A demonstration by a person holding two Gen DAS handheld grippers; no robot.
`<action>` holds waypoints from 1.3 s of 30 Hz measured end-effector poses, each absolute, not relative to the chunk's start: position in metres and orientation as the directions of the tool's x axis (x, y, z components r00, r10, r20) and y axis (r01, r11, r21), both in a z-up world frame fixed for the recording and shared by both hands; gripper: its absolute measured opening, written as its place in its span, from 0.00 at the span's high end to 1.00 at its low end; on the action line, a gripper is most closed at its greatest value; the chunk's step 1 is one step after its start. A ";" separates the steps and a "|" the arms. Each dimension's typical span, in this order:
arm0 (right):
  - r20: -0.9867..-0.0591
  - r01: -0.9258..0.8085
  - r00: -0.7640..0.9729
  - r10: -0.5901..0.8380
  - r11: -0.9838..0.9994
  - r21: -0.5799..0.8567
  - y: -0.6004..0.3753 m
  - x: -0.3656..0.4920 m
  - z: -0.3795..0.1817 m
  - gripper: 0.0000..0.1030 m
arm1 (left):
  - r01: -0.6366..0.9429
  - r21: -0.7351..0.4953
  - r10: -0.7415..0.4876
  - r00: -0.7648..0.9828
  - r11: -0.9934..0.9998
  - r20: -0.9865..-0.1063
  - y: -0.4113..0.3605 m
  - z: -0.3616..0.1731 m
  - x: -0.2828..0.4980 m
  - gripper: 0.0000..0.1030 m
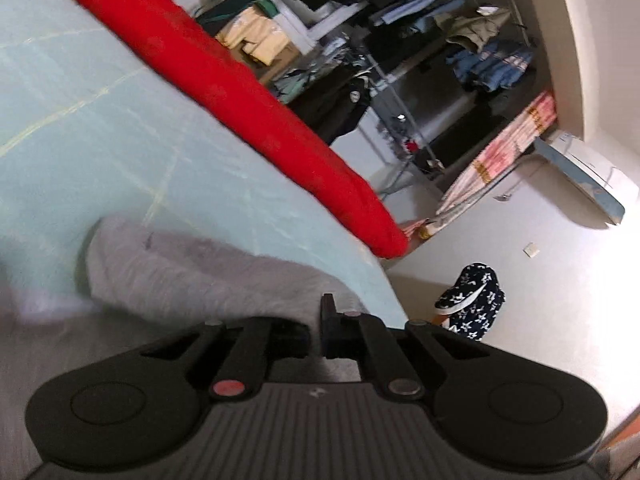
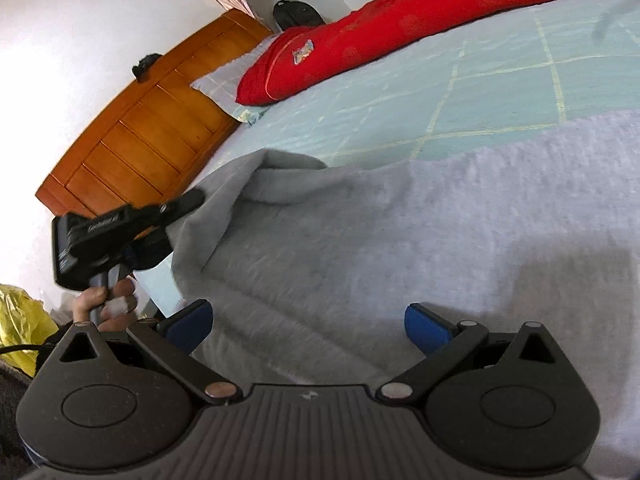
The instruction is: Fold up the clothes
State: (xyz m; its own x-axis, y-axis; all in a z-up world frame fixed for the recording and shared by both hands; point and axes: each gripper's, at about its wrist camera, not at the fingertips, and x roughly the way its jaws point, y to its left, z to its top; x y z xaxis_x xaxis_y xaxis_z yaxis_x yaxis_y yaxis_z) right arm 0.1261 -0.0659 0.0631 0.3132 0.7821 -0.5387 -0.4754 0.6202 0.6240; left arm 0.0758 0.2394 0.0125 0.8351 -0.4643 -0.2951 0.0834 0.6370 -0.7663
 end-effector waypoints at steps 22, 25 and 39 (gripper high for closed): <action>-0.612 -0.518 0.220 0.760 0.622 0.587 -0.110 0.156 0.050 0.00 | -0.213 -0.716 -0.192 0.878 0.664 -0.439 0.220 -0.045 0.051 0.97; -0.614 -0.519 0.216 0.759 0.622 0.586 -0.119 0.157 0.048 0.00 | -0.236 -0.720 -0.150 0.891 0.653 -0.428 0.227 -0.031 0.032 0.97; -0.562 -0.648 -0.054 0.826 0.399 0.649 -0.059 0.141 0.034 0.00 | -0.165 -0.672 -0.229 0.860 0.722 -0.456 0.187 0.022 0.011 0.59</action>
State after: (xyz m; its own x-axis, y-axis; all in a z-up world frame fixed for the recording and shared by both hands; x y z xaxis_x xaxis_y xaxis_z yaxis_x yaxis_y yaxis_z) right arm 0.1413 -0.0585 0.0336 -0.0536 0.8256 -0.5617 -0.6481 0.3992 0.6486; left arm 0.0114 0.1874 0.0219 0.8599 -0.2286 -0.4563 -0.1650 0.7215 -0.6724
